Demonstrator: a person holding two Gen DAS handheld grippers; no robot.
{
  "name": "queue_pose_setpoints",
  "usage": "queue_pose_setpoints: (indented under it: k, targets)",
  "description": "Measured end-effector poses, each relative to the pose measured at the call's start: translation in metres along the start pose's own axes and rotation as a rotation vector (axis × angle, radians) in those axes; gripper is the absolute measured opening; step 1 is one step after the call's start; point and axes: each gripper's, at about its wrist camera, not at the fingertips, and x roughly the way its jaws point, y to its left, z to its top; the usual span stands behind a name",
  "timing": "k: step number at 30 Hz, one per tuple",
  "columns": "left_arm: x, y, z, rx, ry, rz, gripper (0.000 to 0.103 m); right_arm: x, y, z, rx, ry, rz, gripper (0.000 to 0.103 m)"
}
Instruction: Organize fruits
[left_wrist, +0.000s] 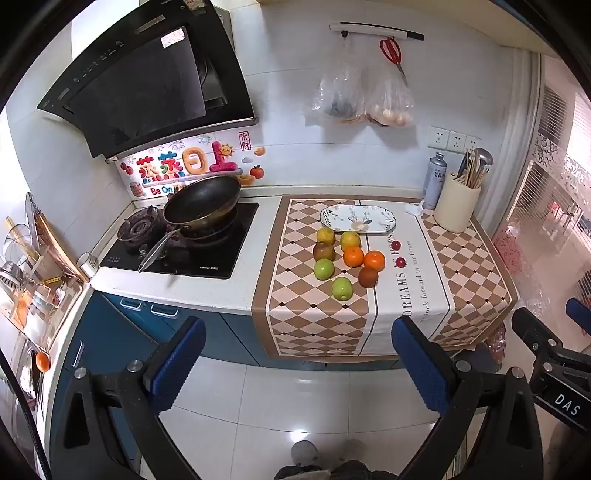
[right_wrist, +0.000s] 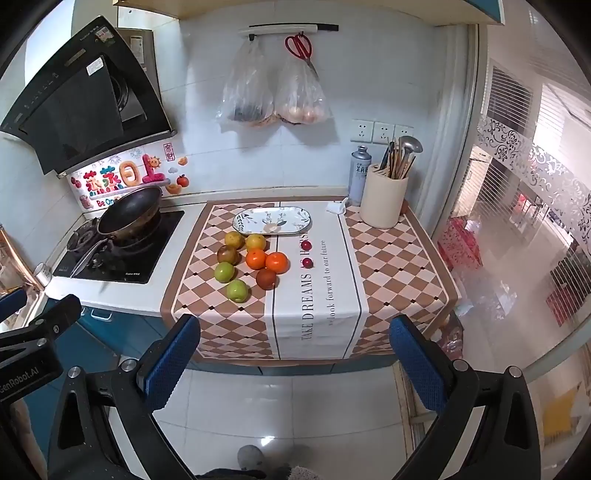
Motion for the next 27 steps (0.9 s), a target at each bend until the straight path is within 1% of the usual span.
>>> queue_pose_setpoints:
  k: [8, 11, 16, 23, 27]
  targets:
    - [0.002, 0.001, 0.001, 0.001, 0.009, 0.001, 0.103, 0.003, 0.002, 0.001, 0.007, -0.001, 0.010, 0.103]
    - [0.000, 0.000, 0.000, 0.003, 0.002, 0.004, 0.103, 0.011, 0.008, 0.002, 0.007, -0.001, 0.013, 0.103]
    - [-0.001, 0.000, 0.000, 0.004, 0.004, -0.001, 0.103, 0.006, 0.008, 0.001, 0.009, -0.003, 0.017, 0.103]
    - [0.003, 0.000, 0.002, 0.004, -0.007, 0.003, 0.103, 0.008, 0.014, 0.010, 0.005, -0.005, 0.027, 0.103]
    - [-0.002, 0.000, 0.000, 0.000, -0.009, 0.002, 0.103, 0.009, 0.017, 0.009, 0.004, -0.005, 0.026, 0.103]
